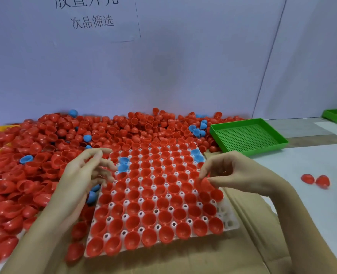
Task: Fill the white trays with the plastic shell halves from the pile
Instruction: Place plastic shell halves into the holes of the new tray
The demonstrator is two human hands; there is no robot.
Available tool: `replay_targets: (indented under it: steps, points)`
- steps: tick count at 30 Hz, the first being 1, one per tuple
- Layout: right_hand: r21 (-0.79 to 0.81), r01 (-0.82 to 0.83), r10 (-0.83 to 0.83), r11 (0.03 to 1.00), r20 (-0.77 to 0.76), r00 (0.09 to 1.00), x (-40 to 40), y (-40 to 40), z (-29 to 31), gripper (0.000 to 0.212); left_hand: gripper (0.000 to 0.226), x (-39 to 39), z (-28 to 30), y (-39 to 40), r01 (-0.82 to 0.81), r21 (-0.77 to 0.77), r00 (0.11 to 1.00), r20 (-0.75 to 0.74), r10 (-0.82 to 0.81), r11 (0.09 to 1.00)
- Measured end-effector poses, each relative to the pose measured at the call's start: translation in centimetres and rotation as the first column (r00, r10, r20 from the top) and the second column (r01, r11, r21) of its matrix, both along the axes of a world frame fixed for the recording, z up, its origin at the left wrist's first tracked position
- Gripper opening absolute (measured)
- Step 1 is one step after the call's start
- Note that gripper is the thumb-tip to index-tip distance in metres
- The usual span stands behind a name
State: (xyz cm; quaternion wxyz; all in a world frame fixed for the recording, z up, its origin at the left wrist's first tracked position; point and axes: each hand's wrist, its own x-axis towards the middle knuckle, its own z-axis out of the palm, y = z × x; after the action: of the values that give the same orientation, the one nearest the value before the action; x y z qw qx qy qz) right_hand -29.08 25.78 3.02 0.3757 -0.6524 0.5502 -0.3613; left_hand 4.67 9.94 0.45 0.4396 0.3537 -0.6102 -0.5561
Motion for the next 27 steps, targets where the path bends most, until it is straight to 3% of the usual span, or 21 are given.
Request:
replay_targets:
  steps: [3, 5, 7, 9, 14, 23, 27]
  points:
    - [0.105, -0.056, 0.059, 0.993, -0.02, 0.998, -1.5, 0.9, 0.3, 0.013, 0.027, 0.3, -0.1, -0.7, -0.044, -0.02, 0.998, 0.032, 0.044, 0.999]
    - [0.16, -0.085, 0.094, 0.983, -0.048, 0.994, -2.2, 1.4, 0.4, 0.013, 0.024, 0.6, -0.4, -1.3, -0.122, -0.158, 0.979, 0.143, 0.145, 0.98]
    - [0.222, -0.11, 0.131, 0.969, -0.083, 0.988, -2.8, 1.9, 0.4, 0.012, 0.016, 1.2, -0.8, -2.0, -0.18, -0.384, 0.892, 0.324, 0.315, 0.906]
    - [0.269, -0.117, 0.154, 0.956, -0.12, 0.981, -3.0, 2.1, 0.4, 0.013, 0.01, 1.7, -1.1, -2.5, -0.165, -0.481, 0.791, 0.458, 0.407, 0.861]
    - [0.255, -0.143, 0.19, 0.956, -0.172, 0.967, -3.0, 2.3, 0.3, 0.017, 0.009, 1.6, -1.7, -2.8, -0.106, -0.378, 0.776, 0.546, 0.314, 0.92]
    - [0.215, -0.138, 0.176, 0.967, -0.167, 0.97, -2.7, 1.8, -0.1, 0.013, 0.006, 1.0, -2.0, -2.6, -0.063, -0.426, 0.674, 0.649, 0.353, 0.903]
    - [0.084, -0.004, 0.016, 0.996, -0.141, 0.99, -2.3, 1.0, -0.4, 0.014, 0.012, 1.1, -2.2, -2.6, -0.02, -0.446, 0.593, 0.715, 0.37, 0.895]
